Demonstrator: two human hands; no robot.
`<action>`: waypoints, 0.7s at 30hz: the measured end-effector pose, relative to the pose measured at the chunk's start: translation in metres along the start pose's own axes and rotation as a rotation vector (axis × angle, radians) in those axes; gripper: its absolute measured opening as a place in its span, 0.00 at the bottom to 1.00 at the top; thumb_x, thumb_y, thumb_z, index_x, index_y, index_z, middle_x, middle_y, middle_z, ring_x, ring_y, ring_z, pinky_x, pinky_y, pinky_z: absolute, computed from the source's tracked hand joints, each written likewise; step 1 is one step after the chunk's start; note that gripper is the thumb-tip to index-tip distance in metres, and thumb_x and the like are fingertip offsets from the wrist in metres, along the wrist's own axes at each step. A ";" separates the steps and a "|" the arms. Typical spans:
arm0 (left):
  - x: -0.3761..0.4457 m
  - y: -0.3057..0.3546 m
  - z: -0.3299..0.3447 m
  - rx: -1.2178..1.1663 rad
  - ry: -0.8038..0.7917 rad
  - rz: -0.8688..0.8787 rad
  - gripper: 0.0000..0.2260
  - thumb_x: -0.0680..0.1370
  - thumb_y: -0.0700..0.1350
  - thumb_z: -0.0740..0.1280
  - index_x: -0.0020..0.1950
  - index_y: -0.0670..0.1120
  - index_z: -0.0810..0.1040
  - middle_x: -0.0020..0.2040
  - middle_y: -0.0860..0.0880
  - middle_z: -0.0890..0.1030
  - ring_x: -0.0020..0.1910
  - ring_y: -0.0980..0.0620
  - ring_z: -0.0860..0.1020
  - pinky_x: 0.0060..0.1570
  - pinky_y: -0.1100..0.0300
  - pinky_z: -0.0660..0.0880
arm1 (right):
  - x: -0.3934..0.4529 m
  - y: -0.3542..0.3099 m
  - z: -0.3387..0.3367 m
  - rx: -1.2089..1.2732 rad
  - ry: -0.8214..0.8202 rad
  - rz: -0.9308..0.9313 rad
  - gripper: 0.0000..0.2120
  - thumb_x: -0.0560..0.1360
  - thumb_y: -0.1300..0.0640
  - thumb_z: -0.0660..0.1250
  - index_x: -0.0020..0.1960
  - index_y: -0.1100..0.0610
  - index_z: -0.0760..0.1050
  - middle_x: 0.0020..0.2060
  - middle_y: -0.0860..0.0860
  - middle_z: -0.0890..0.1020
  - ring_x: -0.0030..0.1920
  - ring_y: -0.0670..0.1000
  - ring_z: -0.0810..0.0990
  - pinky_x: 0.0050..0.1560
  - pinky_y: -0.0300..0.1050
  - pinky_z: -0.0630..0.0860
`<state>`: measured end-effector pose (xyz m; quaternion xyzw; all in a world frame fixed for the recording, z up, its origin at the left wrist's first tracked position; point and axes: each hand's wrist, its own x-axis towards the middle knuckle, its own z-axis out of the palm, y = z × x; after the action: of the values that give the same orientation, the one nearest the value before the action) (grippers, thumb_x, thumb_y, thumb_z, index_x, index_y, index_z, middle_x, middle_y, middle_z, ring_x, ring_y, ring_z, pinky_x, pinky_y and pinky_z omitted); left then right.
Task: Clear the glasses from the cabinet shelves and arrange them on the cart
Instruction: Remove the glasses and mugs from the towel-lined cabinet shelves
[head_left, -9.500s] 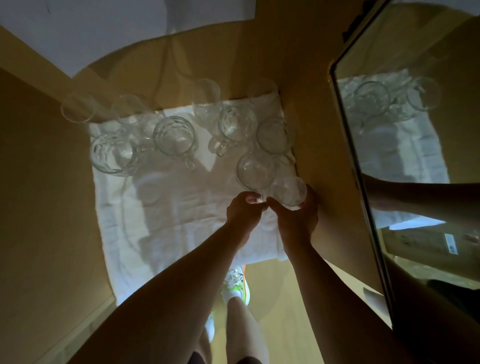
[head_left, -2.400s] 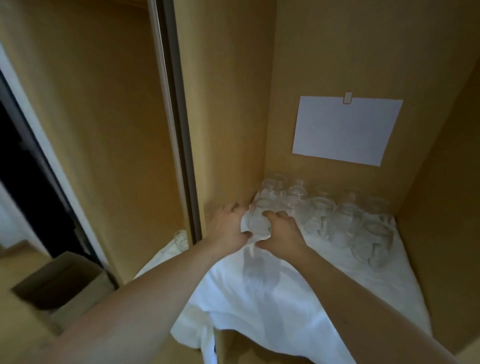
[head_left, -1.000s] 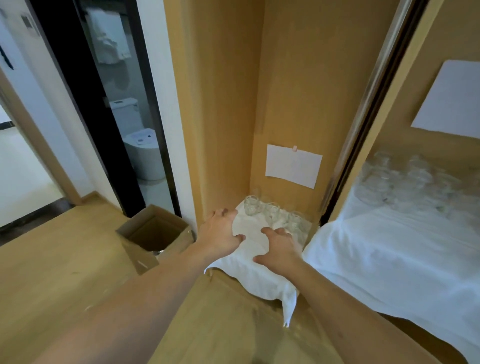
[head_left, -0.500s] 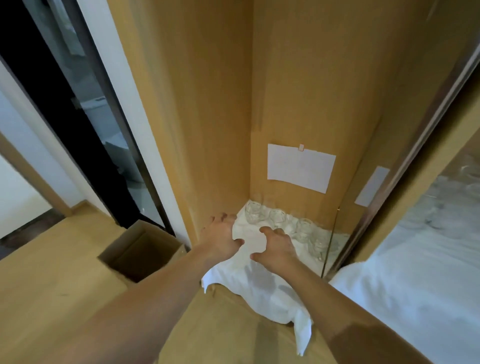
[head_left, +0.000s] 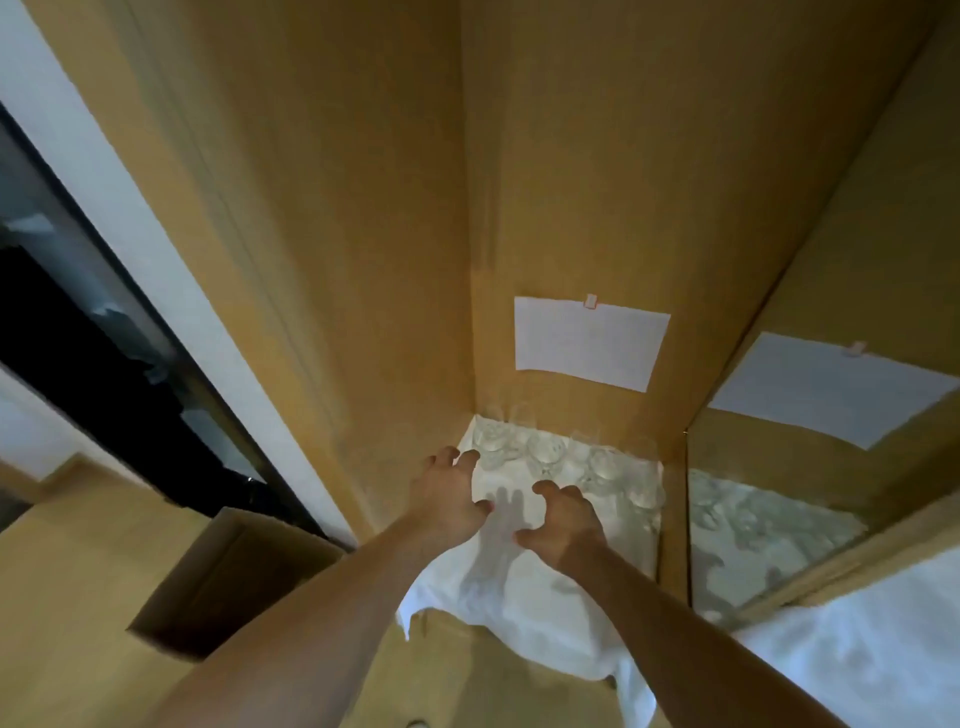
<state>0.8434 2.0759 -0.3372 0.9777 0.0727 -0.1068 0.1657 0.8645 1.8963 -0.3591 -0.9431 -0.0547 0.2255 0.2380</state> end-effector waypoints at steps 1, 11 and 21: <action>0.008 -0.007 -0.002 0.002 -0.007 0.018 0.33 0.77 0.59 0.69 0.79 0.50 0.62 0.76 0.47 0.65 0.73 0.43 0.64 0.71 0.49 0.66 | 0.005 -0.006 0.003 -0.001 0.011 0.019 0.37 0.71 0.40 0.74 0.74 0.49 0.66 0.64 0.56 0.74 0.66 0.57 0.75 0.66 0.48 0.73; 0.067 -0.056 0.004 -0.075 -0.137 0.073 0.35 0.78 0.57 0.69 0.80 0.50 0.59 0.77 0.48 0.62 0.75 0.44 0.61 0.71 0.50 0.66 | 0.043 -0.030 0.038 0.053 0.008 0.206 0.37 0.72 0.40 0.73 0.76 0.48 0.63 0.65 0.54 0.73 0.65 0.54 0.75 0.63 0.45 0.76; 0.135 -0.058 0.035 -0.135 -0.223 -0.033 0.35 0.77 0.55 0.71 0.80 0.49 0.61 0.76 0.44 0.65 0.74 0.41 0.65 0.70 0.49 0.68 | 0.122 -0.005 0.036 0.098 -0.063 0.276 0.37 0.73 0.41 0.73 0.76 0.51 0.64 0.67 0.56 0.72 0.68 0.57 0.74 0.64 0.47 0.73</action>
<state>0.9572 2.1329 -0.4190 0.9450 0.0772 -0.2123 0.2365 0.9566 1.9414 -0.4336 -0.9213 0.0793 0.2881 0.2487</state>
